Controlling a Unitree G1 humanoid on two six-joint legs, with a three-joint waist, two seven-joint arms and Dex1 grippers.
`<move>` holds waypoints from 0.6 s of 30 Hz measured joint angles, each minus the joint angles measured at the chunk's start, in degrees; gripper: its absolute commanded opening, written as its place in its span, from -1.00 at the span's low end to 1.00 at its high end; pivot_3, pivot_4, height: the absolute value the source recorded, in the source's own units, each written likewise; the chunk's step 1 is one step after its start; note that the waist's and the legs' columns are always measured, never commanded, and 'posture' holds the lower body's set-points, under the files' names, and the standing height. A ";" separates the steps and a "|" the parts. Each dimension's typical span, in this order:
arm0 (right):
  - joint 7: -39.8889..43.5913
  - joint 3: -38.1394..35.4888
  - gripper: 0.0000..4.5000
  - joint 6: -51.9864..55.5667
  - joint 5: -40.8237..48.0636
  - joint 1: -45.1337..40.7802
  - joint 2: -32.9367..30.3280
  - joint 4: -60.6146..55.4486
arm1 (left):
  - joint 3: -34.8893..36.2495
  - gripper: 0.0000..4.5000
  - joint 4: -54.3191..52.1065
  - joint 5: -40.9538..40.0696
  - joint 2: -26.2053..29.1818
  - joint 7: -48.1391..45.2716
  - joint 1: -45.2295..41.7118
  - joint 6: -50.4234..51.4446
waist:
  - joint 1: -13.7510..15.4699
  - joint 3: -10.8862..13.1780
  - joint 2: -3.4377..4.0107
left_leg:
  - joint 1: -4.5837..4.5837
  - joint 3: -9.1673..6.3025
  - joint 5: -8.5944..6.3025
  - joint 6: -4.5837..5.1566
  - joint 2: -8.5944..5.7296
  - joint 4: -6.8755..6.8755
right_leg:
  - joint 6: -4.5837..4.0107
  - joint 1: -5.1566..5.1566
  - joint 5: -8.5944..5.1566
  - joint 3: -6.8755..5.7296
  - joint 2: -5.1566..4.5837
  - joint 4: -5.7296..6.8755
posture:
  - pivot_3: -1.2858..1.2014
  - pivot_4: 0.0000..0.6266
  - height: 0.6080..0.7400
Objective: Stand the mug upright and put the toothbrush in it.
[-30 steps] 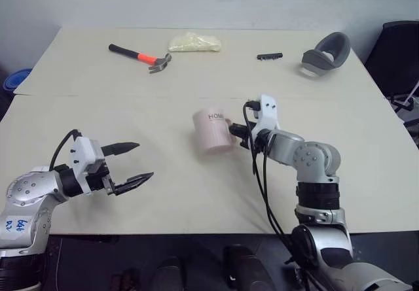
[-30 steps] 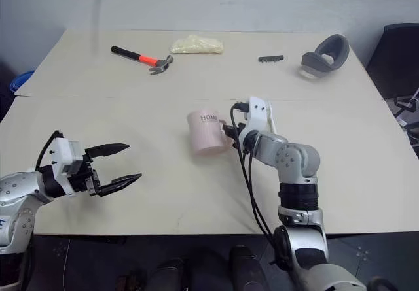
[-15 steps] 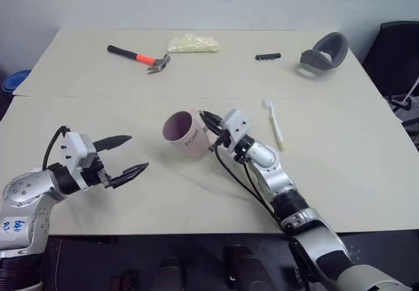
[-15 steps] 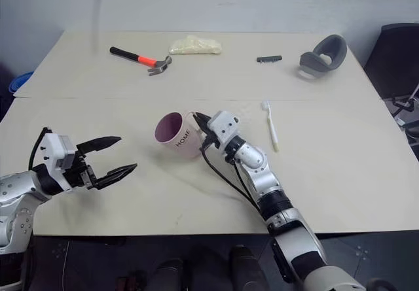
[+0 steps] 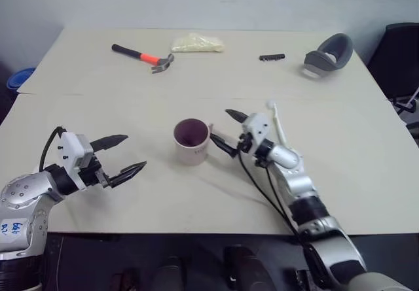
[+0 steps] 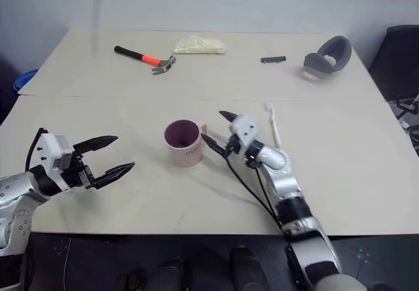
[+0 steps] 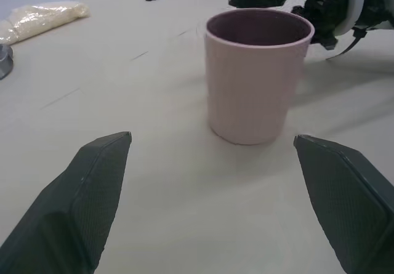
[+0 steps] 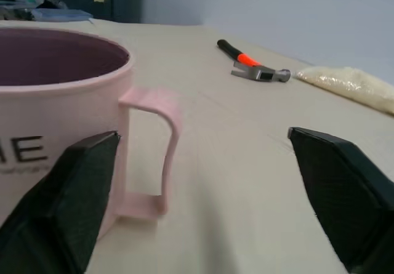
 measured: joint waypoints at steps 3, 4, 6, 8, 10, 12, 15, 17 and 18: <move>3.46 -6.39 0.98 6.38 5.38 12.28 -10.15 -13.65 | 1.19 1.00 -0.15 -2.73 0.56 -1.63 2.51 2.76 | 1.19 0.02 0.03 | -0.03 0.00 -0.07 0.08 -0.01 -0.02 | 0.00 0.04 0.00 -0.09 -0.04 -0.18 | 0.03 -0.52 1.00; 4.93 -9.10 0.98 6.97 6.53 17.56 -13.76 -17.70 | 1.46 1.00 -0.42 -3.30 1.04 -2.65 3.62 3.16 | 1.47 0.02 0.03 | -0.01 -0.01 -0.10 0.11 -0.01 -0.04 | 0.00 0.10 0.00 -0.10 -0.03 -0.24 | 0.03 -0.52 1.00; 6.43 -11.82 0.98 7.45 7.19 22.00 -16.60 -19.76 | 2.41 1.00 -0.60 -3.70 1.73 -3.55 5.24 3.46 | 1.88 0.01 0.01 | 0.11 0.00 -0.11 0.12 0.00 -0.04 | 0.00 0.23 0.00 -0.10 0.00 -0.36 | 0.03 -0.52 1.00; 7.41 -14.82 0.98 6.79 7.32 25.59 -17.87 -21.97 | 1.83 1.00 -1.33 -4.09 1.85 -4.54 4.74 3.59 | 1.02 0.06 -0.06 | 0.27 0.25 -0.08 0.15 -0.05 0.05 | 0.06 0.24 0.10 0.15 0.04 -0.30 | 0.03 -0.52 1.00; 8.87 -24.90 0.98 5.02 6.99 38.73 -22.62 -20.42 | 2.44 1.00 -4.45 -6.64 1.86 -6.79 6.24 3.57 | 2.32 0.06 0.04 | 0.59 0.18 -0.09 0.15 -0.11 -0.09 | 0.05 0.59 0.09 0.10 0.01 -0.49 | 0.03 -0.52 1.00; 7.66 -28.55 0.98 7.98 7.64 38.02 -23.74 -18.95 | 1.66 1.00 -4.97 -10.02 1.25 -7.51 4.62 5.82 | 1.82 0.15 -0.04 | 1.12 0.37 -0.11 0.20 -0.05 -0.08 | 0.08 1.24 0.14 0.28 0.07 -0.59 | 0.03 -0.52 1.00; 5.12 -26.91 0.98 17.62 9.66 27.71 -25.76 -19.68 | 1.39 1.00 -6.63 -13.11 1.57 -6.65 0.80 9.05 | 0.48 0.17 -0.07 | 1.21 0.49 -0.13 0.16 0.12 -0.11 | 0.00 1.42 0.22 0.46 0.30 -0.59 | 0.03 -0.52 1.00; 2.97 -23.61 0.98 26.25 9.65 18.47 -27.22 -19.15 | 0.99 1.00 -7.10 -13.15 1.90 -6.20 -0.91 9.68 | 0.27 0.15 0.07 | 1.22 0.44 -0.09 0.06 0.27 -0.06 | -0.04 1.06 0.22 0.58 0.62 -0.49 | 0.03 -0.52 1.00; 2.40 -21.92 0.98 29.46 9.55 14.71 -27.72 -18.49 | 0.71 1.00 -7.16 -13.15 1.99 -6.05 -1.40 9.76 | 0.46 0.15 0.09 | 1.10 0.41 -0.08 0.04 0.30 -0.07 | -0.10 0.90 0.19 0.59 0.68 -0.41 | 0.03 -0.52 1.00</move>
